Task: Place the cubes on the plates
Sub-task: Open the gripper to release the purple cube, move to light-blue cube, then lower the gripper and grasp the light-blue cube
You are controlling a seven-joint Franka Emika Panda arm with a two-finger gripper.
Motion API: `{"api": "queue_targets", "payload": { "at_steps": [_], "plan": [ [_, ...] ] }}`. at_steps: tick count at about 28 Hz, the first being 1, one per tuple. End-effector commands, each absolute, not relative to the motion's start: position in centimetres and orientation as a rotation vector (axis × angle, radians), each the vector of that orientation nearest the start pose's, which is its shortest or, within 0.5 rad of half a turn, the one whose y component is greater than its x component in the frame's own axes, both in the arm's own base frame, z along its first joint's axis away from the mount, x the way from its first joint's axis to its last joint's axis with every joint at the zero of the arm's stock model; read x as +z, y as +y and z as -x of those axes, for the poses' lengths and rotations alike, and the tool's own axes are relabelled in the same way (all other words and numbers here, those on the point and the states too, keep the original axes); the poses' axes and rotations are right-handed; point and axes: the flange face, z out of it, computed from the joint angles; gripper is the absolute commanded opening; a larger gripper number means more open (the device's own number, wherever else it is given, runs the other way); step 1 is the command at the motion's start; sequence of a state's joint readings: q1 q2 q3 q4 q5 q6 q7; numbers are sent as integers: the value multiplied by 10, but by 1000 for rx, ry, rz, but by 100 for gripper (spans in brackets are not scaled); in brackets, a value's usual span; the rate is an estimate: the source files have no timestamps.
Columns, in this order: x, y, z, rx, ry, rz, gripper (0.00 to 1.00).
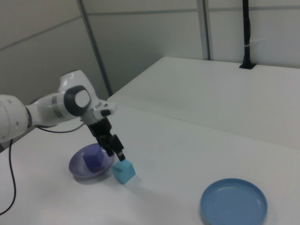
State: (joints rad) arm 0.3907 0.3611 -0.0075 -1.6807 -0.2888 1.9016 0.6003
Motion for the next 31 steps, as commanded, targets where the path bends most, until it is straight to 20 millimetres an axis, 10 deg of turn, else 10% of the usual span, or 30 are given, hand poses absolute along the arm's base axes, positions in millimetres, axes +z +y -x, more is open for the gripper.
{"api": "queue_targets", "payload": {
  "at_steps": [1,11,22,31],
  "plan": [
    [362,208,-601,52,137,3446,100],
    [346,206,-595,81,84,3448,100],
    [396,185,-595,47,112,3411,100],
    [372,204,-592,93,55,3407,100]
  ]
}}
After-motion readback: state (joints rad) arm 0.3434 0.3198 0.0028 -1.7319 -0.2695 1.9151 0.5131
